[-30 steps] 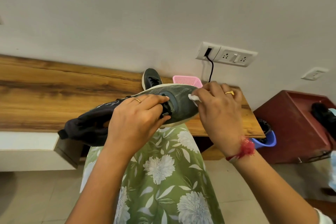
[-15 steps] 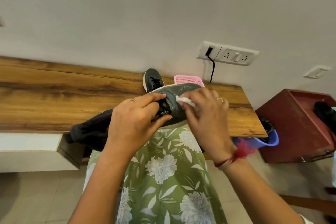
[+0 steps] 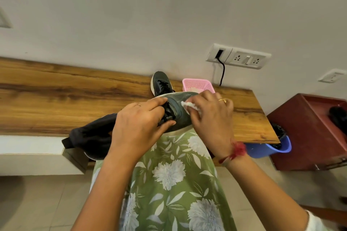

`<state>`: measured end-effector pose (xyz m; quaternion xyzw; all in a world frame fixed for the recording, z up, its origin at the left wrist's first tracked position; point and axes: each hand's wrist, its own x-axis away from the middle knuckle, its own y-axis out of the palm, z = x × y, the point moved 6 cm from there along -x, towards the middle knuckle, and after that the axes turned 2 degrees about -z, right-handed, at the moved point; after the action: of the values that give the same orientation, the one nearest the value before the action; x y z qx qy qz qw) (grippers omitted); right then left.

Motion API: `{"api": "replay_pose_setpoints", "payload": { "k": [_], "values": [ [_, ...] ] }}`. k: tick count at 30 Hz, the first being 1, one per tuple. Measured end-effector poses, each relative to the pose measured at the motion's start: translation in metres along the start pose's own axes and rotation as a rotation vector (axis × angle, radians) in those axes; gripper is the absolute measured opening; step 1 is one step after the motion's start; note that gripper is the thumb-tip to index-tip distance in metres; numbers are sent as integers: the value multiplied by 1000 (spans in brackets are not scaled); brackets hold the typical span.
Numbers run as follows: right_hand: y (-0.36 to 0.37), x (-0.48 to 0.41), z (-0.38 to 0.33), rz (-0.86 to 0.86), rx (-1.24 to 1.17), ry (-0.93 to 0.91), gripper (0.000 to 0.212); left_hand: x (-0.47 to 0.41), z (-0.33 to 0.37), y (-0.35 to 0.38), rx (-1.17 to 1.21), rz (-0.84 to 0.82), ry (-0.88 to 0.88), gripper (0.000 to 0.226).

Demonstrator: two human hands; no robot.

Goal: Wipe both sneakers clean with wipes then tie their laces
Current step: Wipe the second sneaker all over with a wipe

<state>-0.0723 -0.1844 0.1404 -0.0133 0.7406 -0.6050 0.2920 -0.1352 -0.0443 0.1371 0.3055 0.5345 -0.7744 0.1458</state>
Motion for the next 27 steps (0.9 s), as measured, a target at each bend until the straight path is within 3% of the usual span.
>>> {"api": "replay_pose_setpoints", "payload": {
  "k": [4, 7, 9, 11, 16, 18, 20, 23, 25, 27],
  "values": [
    [2, -20, 21, -11, 133, 79, 12, -1, 3, 4, -34, -44, 30, 35],
    [-7, -19, 21, 30, -38, 118, 15, -1, -3, 4, 35, -51, -15, 36],
    [-9, -9, 0, 13, -126, 17, 11, -2, -5, 1, 65, -38, -35, 35],
    [-5, -1, -15, 7, -81, -78, 9, -2, -1, -3, 57, -28, -16, 34],
    [-6, -22, 3, 39, 124, 21, 12, -4, 6, -5, 43, -50, 16, 34],
    [-8, -24, 6, 51, 86, 43, 13, -4, 3, -5, 83, -52, -9, 37],
    [-4, -22, 16, 13, -187, 116, 12, -2, -4, -5, 148, -31, -36, 41],
    [-3, -19, 39, -35, -877, 433, 9, 1, -16, -8, 233, 24, -97, 46],
    [-6, -16, 51, 9, -1212, 626, 12, 2, -21, -9, 288, 39, -137, 47],
    [-15, -15, 62, 133, -1416, 686, 14, 2, -24, -8, 317, 34, -166, 49]
  ]
}}
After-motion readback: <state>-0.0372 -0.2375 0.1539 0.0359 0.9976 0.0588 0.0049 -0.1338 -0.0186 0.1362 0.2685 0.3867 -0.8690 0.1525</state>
